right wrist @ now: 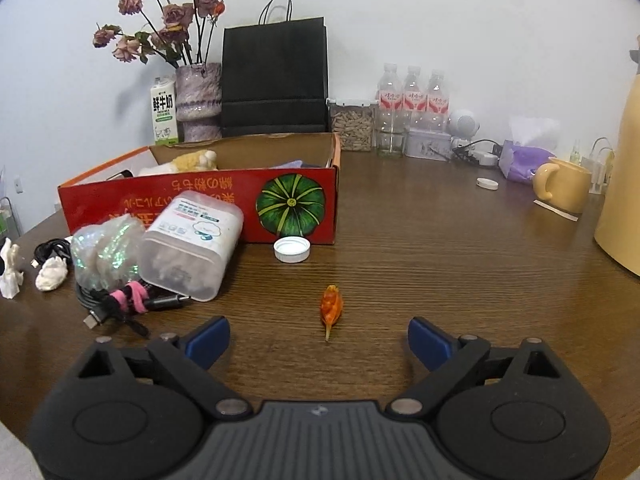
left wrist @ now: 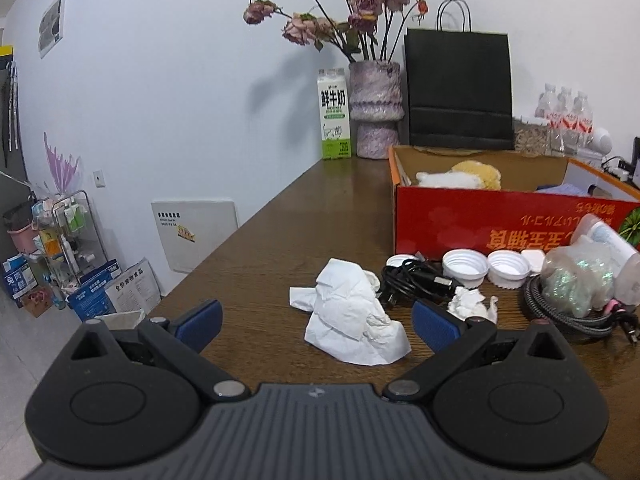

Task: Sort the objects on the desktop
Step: 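Move the left gripper to the white tissue while the right approaches the orange figure, then grasp the white tissue with the left gripper while the right grasps the orange figure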

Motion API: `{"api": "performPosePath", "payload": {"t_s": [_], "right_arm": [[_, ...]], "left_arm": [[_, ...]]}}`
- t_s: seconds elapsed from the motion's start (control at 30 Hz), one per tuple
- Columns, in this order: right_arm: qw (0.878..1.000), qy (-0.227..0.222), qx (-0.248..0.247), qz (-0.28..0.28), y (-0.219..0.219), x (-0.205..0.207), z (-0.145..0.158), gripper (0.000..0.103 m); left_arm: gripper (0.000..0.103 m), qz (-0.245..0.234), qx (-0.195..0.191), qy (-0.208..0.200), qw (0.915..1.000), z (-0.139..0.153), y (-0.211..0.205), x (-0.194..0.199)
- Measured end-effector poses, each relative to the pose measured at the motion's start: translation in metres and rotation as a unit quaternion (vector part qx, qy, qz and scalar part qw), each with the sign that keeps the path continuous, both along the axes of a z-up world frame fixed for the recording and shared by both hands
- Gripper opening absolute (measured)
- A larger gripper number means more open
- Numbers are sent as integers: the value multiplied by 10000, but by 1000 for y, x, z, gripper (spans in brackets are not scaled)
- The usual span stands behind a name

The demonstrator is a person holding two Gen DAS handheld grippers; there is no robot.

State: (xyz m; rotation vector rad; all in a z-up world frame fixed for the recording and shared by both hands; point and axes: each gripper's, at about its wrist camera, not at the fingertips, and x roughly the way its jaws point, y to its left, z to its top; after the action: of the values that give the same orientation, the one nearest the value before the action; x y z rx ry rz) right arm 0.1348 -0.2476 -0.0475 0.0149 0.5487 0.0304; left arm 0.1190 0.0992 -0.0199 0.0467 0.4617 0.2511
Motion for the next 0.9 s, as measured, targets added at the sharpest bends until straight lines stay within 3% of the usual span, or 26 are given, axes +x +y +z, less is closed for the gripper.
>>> {"api": "performPosePath", "payload": {"t_s": [0.17,0.27,0.37,0.43,0.53,0.63,0.9], "right_arm": [[10000,71,-23,8,-1,10,1,84],[9998,151,75,57,-3,17,1,69],[9999,142,66,23,-3,20,2,54],[9999,132,92,47,-4,20,3,35],[9999,111,85,51,-3,19,4,15],[9999,68,99,77,-4,17,4,12],[9998,-36,161,92,-4,12,7,12]], "left_arm": [[97,-82,-32,74,9999,-4,1,11],[88,-131,-106,132,9998,-5,2,18],[70,-186,-239,240,9993,-8,2,22],[48,-189,-355,329,9986,-10,3,24],[26,-215,-494,399,9977,-13,4,24],[18,-197,-477,367,9980,-13,5,22],[16,-84,-490,182,9986,-6,10,11]]}}
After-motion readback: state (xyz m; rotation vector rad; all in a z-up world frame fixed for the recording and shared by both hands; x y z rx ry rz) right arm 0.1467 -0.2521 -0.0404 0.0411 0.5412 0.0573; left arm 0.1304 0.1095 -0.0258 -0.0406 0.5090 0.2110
